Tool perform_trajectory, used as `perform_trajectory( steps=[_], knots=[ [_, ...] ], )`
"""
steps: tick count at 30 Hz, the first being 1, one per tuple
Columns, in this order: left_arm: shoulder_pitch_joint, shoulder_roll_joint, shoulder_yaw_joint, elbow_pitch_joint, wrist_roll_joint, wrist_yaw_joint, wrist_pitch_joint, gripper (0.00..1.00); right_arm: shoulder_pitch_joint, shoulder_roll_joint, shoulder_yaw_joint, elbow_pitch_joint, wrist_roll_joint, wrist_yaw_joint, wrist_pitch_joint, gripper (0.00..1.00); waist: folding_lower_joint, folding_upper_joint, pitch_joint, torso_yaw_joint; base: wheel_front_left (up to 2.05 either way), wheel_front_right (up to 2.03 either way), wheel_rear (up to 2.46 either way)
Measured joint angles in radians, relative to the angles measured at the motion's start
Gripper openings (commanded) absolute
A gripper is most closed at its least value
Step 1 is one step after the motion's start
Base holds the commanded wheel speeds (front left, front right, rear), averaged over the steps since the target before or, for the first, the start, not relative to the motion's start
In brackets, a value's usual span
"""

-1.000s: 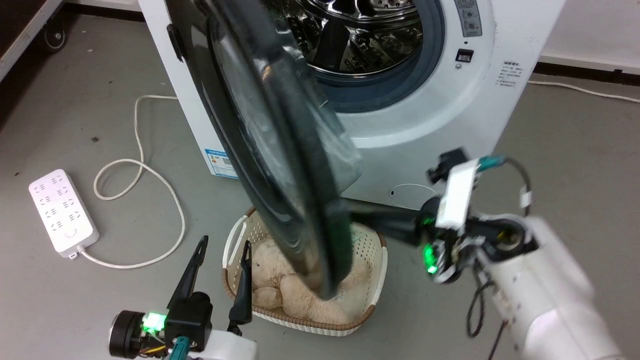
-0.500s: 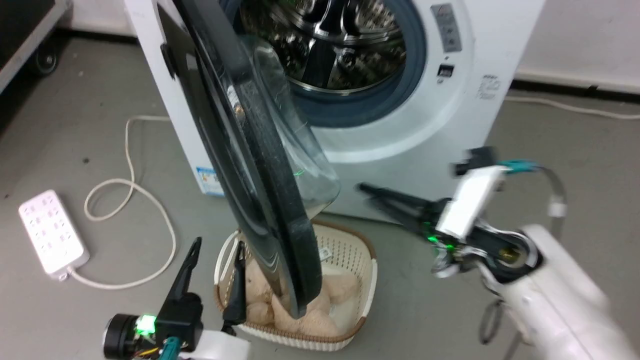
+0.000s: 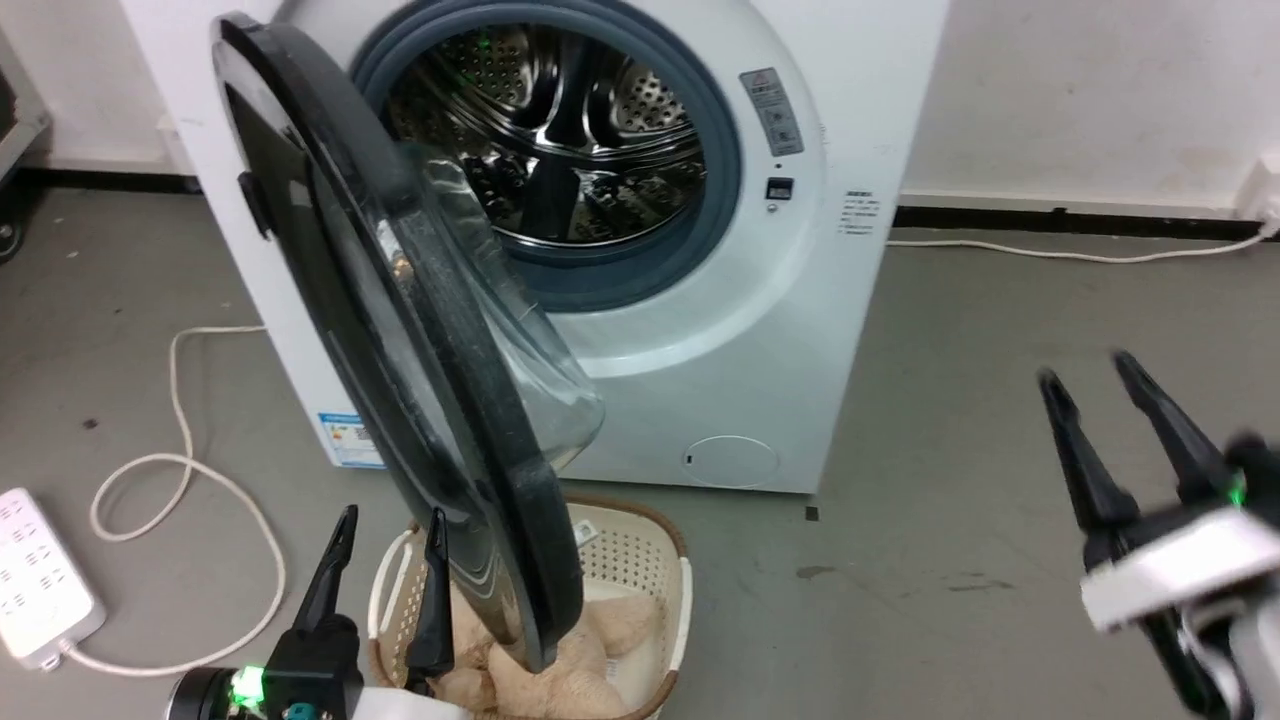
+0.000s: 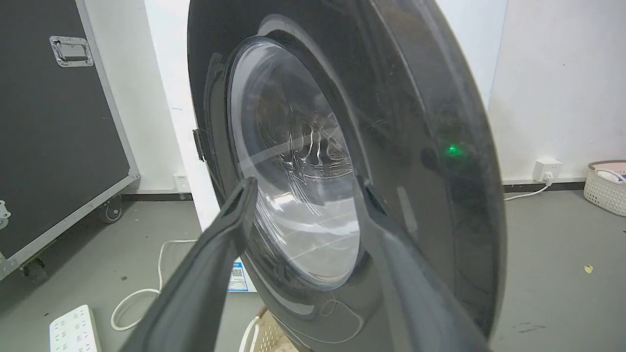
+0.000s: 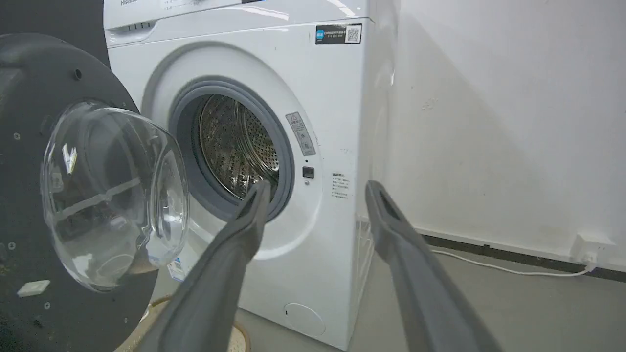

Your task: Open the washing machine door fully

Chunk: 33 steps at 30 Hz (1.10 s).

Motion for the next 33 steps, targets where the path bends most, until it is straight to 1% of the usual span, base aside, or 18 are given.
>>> perform_trajectory(
  steps=[2, 5, 7, 9, 10, 14, 23, 24, 25, 29, 33],
  knots=[
    [0.008, 0.0, 0.001, -0.001, 0.0, -0.005, 0.0, 1.0, 0.075, 0.06, -0.096, -0.051, -0.12, 0.0, -0.003, 1.0, 0.0, 0.0, -0.002, -0.006, 0.0, 0.0, 0.0],
    [0.011, 0.0, 0.001, 0.0, 0.002, -0.013, 0.0, 1.0, 0.193, 0.161, -0.182, -0.139, -0.282, 0.0, -0.009, 1.0, 0.0, 0.0, 0.001, -0.01, 0.0, 0.0, 0.0],
    [0.011, -0.001, -0.002, 0.002, 0.004, -0.015, 0.0, 1.0, 0.264, 0.235, -0.239, -0.187, -0.363, 0.001, -0.009, 1.0, 0.0001, 0.0, 0.001, -0.011, 0.0, 0.0, 0.0],
    [0.012, -0.004, -0.002, 0.003, 0.009, -0.016, 0.0, 1.0, 0.32, 0.317, -0.303, -0.241, -0.408, 0.002, -0.009, 1.0, 0.0, 0.0, 0.0, -0.013, 0.0, 0.0, 0.0],
    [0.012, -0.005, -0.003, 0.003, 0.009, -0.016, 0.0, 1.0, 0.342, 0.339, -0.317, -0.259, -0.434, 0.002, -0.009, 1.0, 0.0, 0.0, 0.001, -0.014, 0.0, 0.0, 0.0],
    [0.013, -0.008, 0.002, 0.012, 0.009, -0.018, 0.0, 1.0, 0.396, 0.38, -0.326, -0.29, -0.466, 0.002, -0.009, 1.0, 0.0001, 0.0, 0.003, -0.02, 0.0, 0.0, 0.0],
    [0.013, -0.011, 0.006, 0.021, 0.012, -0.025, 0.0, 1.0, 0.41, 0.389, -0.314, -0.307, -0.469, 0.002, -0.009, 1.0, 0.0001, 0.0, 0.012, -0.028, 0.0, 0.0, 0.0],
    [0.013, -0.012, 0.005, 0.027, 0.012, -0.027, 0.0, 0.26, 0.41, 0.389, -0.314, -0.307, -0.466, 0.002, -0.009, 1.0, 0.0001, 0.0, 0.012, -0.028, 0.0, 0.0, 0.0],
    [0.013, -0.012, 0.001, 0.032, 0.014, -0.035, 0.0, 0.0, 0.41, 0.389, -0.314, -0.307, -0.462, 0.002, -0.009, 1.0, 0.0001, 0.0, 0.013, -0.028, 0.0, 0.0, 0.0],
    [0.013, -0.013, 0.013, 0.013, 0.019, -0.033, 0.0, 0.0, 0.409, 0.39, -0.316, -0.306, -0.432, 0.002, -0.009, 1.0, 0.0001, 0.0, 0.012, -0.026, 0.0, 0.0, 0.0],
    [0.011, -0.023, 0.044, -0.063, 0.014, -0.011, 0.0, 0.0, 0.409, 0.39, -0.316, -0.307, -0.424, 0.002, -0.009, 1.0, 0.0001, 0.0, 0.006, -0.025, 0.0, 0.0, 0.0]
  ],
)
